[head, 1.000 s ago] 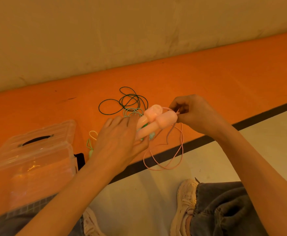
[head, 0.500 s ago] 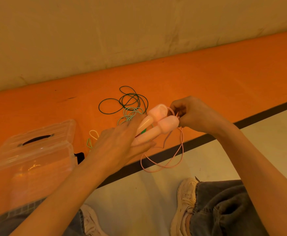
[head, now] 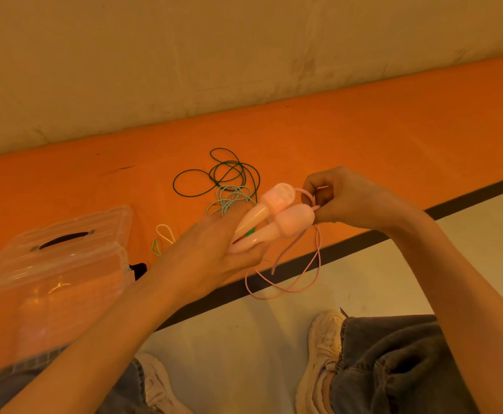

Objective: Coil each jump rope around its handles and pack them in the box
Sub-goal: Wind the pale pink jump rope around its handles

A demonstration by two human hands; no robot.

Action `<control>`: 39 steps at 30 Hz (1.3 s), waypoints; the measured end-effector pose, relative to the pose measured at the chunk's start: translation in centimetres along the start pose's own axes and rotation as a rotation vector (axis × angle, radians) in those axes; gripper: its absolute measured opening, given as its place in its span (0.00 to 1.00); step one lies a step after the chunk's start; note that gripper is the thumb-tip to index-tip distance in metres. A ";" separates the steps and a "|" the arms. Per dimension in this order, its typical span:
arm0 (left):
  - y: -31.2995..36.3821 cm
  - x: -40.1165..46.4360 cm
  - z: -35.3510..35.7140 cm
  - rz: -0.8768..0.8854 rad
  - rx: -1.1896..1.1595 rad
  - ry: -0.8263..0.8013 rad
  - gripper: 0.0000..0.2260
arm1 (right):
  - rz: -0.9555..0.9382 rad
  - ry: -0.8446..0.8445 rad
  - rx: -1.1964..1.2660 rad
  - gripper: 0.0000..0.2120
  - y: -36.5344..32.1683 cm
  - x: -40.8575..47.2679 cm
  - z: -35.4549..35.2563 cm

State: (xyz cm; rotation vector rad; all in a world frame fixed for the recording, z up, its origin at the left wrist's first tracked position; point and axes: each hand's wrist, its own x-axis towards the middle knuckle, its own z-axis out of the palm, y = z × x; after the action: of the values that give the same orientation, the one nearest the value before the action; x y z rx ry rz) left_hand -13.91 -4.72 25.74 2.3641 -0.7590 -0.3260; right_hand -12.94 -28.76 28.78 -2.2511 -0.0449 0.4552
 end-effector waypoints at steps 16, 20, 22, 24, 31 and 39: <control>-0.7 -1.1 0.0 0.031 -0.097 -0.082 0.23 | -0.136 -0.013 0.134 0.09 0.0 -1.0 -0.9; -1.3 -0.8 -0.3 -0.072 -0.064 -0.083 0.18 | -0.185 0.149 -0.175 0.03 0.3 -0.1 -0.1; -1.5 -0.8 -0.2 -0.086 -0.027 -0.066 0.18 | -0.204 0.203 -0.219 0.02 0.2 0.1 0.2; -1.3 -0.8 -0.2 -0.096 -0.100 -0.052 0.17 | -0.222 0.221 -0.114 0.02 -0.2 0.0 0.2; 0.0 -0.7 0.0 -0.049 -0.630 -0.102 0.15 | -0.248 0.004 0.716 0.15 -0.6 -0.4 -0.1; 0.2 -0.6 0.8 0.017 -0.730 -0.119 0.19 | -0.265 -0.094 1.013 0.08 -0.8 -0.1 0.4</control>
State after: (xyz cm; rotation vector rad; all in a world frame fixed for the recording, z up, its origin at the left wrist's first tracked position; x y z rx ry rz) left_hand -14.73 -4.87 25.28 1.6592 -0.5806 -0.6213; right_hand -13.12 -27.94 29.15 -1.2074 -0.1270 0.3283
